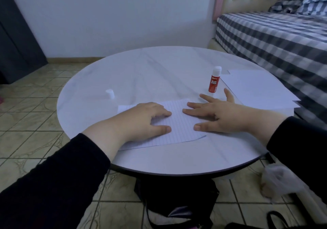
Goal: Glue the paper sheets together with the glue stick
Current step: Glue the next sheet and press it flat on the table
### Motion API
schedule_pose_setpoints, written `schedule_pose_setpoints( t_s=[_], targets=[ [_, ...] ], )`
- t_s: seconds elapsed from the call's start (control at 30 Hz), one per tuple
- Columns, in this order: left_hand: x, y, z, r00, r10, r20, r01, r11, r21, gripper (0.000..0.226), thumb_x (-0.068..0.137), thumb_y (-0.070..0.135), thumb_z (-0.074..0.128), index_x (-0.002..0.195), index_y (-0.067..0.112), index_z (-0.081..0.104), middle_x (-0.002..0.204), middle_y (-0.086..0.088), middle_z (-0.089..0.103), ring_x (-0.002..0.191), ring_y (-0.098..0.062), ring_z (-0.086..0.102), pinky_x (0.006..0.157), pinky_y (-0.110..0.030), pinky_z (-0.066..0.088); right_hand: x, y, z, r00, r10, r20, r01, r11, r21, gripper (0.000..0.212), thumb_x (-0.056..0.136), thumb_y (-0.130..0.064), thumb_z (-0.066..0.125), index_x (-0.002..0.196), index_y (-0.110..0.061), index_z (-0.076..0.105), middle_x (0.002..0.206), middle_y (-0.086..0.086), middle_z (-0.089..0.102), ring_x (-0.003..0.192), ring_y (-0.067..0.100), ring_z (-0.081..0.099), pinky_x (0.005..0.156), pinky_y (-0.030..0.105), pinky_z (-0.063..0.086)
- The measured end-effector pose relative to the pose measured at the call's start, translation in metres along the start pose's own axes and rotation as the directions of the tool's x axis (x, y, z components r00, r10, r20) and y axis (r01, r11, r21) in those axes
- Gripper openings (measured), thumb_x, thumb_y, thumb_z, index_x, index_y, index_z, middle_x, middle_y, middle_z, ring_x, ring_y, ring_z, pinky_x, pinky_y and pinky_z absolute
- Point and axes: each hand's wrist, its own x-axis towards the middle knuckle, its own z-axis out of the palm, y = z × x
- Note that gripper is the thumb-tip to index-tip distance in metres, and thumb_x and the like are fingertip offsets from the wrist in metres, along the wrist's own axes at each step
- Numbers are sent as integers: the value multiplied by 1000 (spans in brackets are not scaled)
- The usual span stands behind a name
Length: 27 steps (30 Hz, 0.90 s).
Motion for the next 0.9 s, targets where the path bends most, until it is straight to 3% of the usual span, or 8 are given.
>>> schedule_pose_setpoints(
  t_s=[0.2,0.33,0.4,0.53,0.7,0.8,0.9],
  targets=[
    [-1,-1,4,999,-32,11,32,999,-15,61,80,64,61,136,46,44,145,25,33,138,-2,23,107,-21,20,-6,4,-5,997,-20,71,15,997,72,76,66,-85,39,136,-69,16,153,-35,5,145,3,-17,107,59,-26],
    [-1,1,6,1000,-26,0,26,1000,5,63,79,67,59,137,46,43,144,23,34,138,-5,24,108,-26,23,-8,-11,-5,998,-58,-31,62,983,170,57,83,-72,43,137,-64,28,152,-35,15,145,-5,-7,109,55,-26],
    [-3,0,6,999,-18,30,18,1000,-14,64,81,65,58,140,46,40,149,22,29,142,-5,18,110,-24,18,-7,-18,-1,996,-89,9,88,993,77,53,89,-68,38,140,-62,25,153,-33,14,144,-6,-3,108,56,-27],
    [-16,-14,-7,989,-12,148,18,999,-43,62,82,62,59,139,54,35,154,30,15,141,8,11,116,-21,11,-8,-17,-2,994,-71,78,69,997,39,58,81,-74,32,137,-66,20,152,-37,10,144,-6,-1,105,53,-31],
    [-50,-41,-17,981,44,188,-42,999,-16,46,90,52,56,132,61,39,150,36,18,136,19,7,105,-3,7,-8,-16,-3,992,-93,87,86,993,81,59,70,-80,30,128,-74,23,148,-42,12,142,-10,-5,106,52,-31],
    [-77,-56,-16,987,64,146,-57,997,-54,39,94,45,54,127,62,44,147,36,27,136,22,11,107,-2,10,-9,-22,-7,994,-105,35,103,994,42,54,73,-77,33,126,-68,32,143,-42,19,141,-13,-1,110,50,-28],
    [-90,-61,-14,986,82,144,-77,996,-38,38,97,42,49,128,63,39,149,34,24,137,20,8,109,-4,7,-6,-41,-3,983,-181,-30,182,983,18,36,89,-58,40,124,-67,33,145,-39,27,140,-15,5,114,50,-21]
  ],
)
